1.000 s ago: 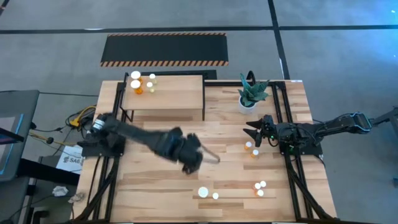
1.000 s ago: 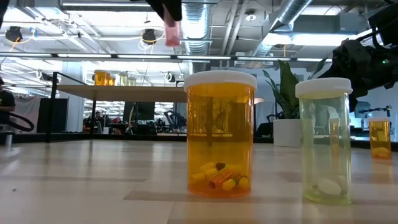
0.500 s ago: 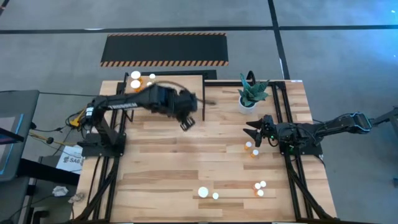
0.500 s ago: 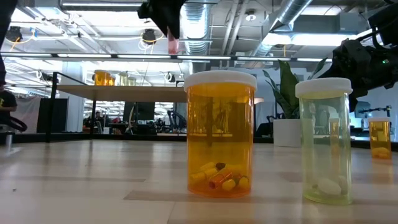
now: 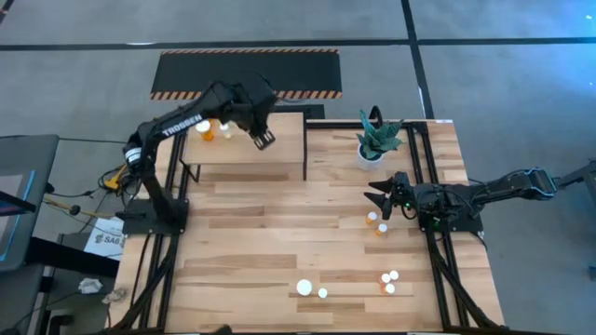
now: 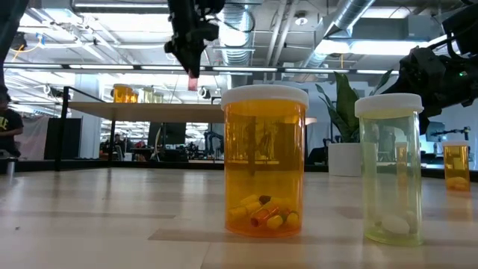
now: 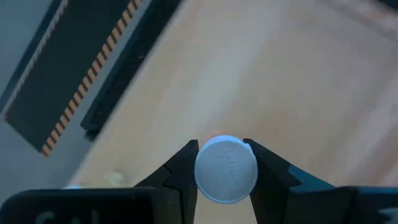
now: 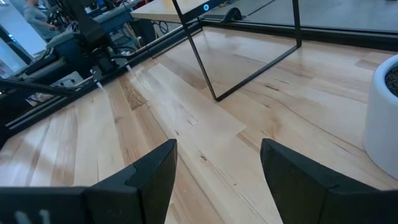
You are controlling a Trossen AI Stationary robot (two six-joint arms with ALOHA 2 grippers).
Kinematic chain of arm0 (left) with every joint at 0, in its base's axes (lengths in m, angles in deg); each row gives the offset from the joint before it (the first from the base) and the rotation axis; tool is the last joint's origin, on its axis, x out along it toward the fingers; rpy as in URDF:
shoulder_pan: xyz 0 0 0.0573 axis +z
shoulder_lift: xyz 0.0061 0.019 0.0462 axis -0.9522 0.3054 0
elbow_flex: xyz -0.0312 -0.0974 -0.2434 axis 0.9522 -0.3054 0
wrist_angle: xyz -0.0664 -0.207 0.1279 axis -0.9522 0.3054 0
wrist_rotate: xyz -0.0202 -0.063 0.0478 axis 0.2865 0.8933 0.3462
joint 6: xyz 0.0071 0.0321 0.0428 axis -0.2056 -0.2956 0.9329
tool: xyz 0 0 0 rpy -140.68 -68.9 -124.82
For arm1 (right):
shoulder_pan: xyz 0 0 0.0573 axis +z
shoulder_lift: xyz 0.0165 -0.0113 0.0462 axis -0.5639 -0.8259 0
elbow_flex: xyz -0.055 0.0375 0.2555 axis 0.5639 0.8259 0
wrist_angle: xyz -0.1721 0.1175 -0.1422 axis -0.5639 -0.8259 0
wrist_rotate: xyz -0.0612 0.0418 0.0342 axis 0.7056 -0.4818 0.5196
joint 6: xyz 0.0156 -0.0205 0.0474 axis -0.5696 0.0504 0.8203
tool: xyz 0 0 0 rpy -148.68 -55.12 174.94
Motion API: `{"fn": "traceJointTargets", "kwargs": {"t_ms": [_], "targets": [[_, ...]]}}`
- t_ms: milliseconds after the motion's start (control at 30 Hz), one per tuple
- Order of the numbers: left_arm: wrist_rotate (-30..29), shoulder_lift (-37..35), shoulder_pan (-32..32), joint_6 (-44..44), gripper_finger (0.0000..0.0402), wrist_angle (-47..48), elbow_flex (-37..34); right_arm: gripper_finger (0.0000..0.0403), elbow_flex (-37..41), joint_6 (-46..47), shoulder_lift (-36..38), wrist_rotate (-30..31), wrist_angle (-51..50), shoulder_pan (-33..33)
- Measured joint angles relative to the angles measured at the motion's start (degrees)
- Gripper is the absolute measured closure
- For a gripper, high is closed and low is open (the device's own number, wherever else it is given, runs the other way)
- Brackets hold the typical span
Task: Pick and place medicine bottles onto shelf by color
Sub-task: Put the left pink pill bottle on the shelf
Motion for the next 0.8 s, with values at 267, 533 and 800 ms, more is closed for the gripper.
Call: {"fn": "traceJointTargets", "kwargs": {"t_ms": [267, 533, 800], "targets": [[0.03, -0.01, 7.51, 3.27, 0.0305, -3.05, -0.44, 0.0147, 0.01, 0.00, 0.02, 0.00, 0.00, 0.00], [1.57, 0.10, 10.07, -2.62, 0.0305, -8.72, -7.31, 0.0147, -0.01, 0.00, 0.00, 0.00, 0.00, 0.00], [2.16, 0.08, 10.92, -4.38, 0.0305, -9.32, -7.53, 0.0147, -0.01, 0.00, 0.02, 0.00, 0.00, 0.00]]}}
